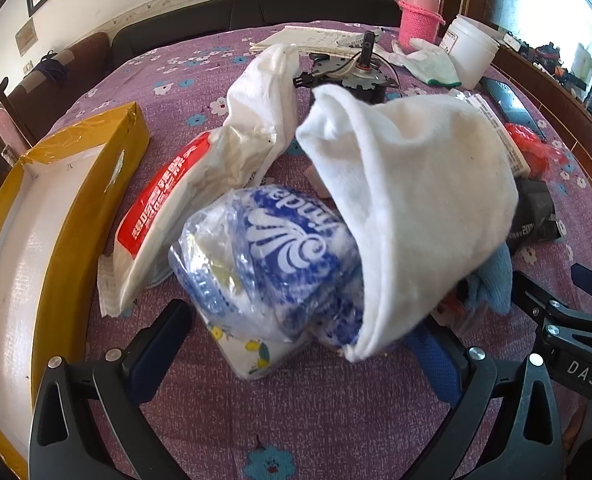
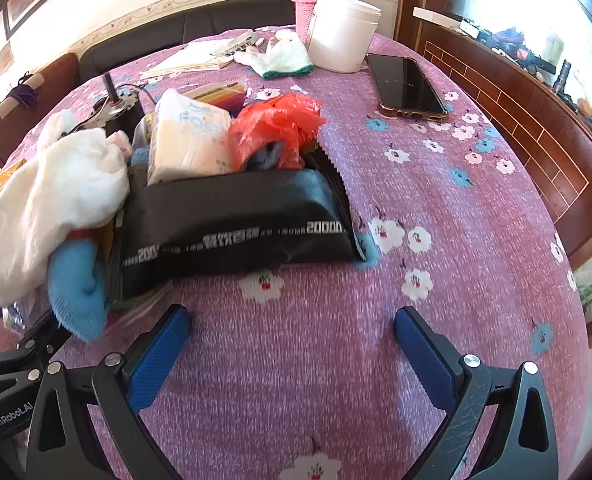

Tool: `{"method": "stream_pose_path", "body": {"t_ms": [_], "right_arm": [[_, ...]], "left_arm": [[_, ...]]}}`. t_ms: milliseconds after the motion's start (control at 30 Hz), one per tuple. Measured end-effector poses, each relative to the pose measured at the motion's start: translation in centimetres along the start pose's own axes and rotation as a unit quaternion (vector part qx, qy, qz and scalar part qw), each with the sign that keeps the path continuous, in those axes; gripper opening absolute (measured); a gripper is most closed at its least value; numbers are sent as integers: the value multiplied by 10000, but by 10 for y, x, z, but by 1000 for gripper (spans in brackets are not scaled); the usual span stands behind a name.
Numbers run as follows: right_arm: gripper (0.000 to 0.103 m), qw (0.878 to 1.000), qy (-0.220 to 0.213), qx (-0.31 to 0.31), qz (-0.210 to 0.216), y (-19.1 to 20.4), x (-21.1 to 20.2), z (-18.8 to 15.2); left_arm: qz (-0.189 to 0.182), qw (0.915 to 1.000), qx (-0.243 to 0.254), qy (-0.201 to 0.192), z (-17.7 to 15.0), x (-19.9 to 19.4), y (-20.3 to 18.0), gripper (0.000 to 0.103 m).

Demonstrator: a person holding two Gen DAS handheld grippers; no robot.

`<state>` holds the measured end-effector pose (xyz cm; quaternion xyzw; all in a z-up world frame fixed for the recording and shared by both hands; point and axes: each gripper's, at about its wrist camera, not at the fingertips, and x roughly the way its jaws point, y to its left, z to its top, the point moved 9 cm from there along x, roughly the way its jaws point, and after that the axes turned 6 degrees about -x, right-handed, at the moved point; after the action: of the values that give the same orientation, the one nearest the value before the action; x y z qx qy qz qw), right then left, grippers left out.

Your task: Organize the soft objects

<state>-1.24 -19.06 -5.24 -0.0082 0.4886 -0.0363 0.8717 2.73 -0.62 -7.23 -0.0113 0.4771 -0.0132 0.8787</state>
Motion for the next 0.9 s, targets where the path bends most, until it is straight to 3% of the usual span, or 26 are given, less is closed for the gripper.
{"method": "stream_pose_path", "body": {"t_ms": [67,133,267,367,467,533,567,633,700,800,900], "right_arm": [[102,10000,-13,-27,26,0,-1,-1],[102,10000,3,-49,31,0,-2,-2],[102,9996,136,-196,165,1,-6,-9],[97,9994,186,-35,295,-6,-16,-15],[96,9952,-838,2,515,-7,-62,-4],[98,9817,-1763,-116,715,-1,-104,7],[102,9765,-1941,-211,913,7,-115,12],[102,9777,-1720,-482,1103,26,-113,19],[99,9764,-1488,-747,1376,54,-106,25],[91,9744,-1313,-971,1548,87,-89,38],[86,9727,-1097,-1111,1714,118,-69,49]], "left_arm": [[-35,10000,45,47,-2,-2,-1,103],[-362,9993,109,63,-11,-12,-3,102],[-852,9951,18,-507,-10,-59,9,101],[-934,9915,123,-901,-6,-88,30,101],[-968,9900,61,-1022,-5,-100,59,101],[-905,9905,-20,-1036,-7,-103,77,101],[-802,9912,-56,-1047,-8,-104,85,101],[-695,9919,-137,-1051,-8,-106,93,101],[-845,9906,-236,-1049,-8,-108,95,99],[-1031,9888,-183,-1066,-8,-112,89,85],[-1153,9873,-42,-1089,-8,-114,79,83]]}}
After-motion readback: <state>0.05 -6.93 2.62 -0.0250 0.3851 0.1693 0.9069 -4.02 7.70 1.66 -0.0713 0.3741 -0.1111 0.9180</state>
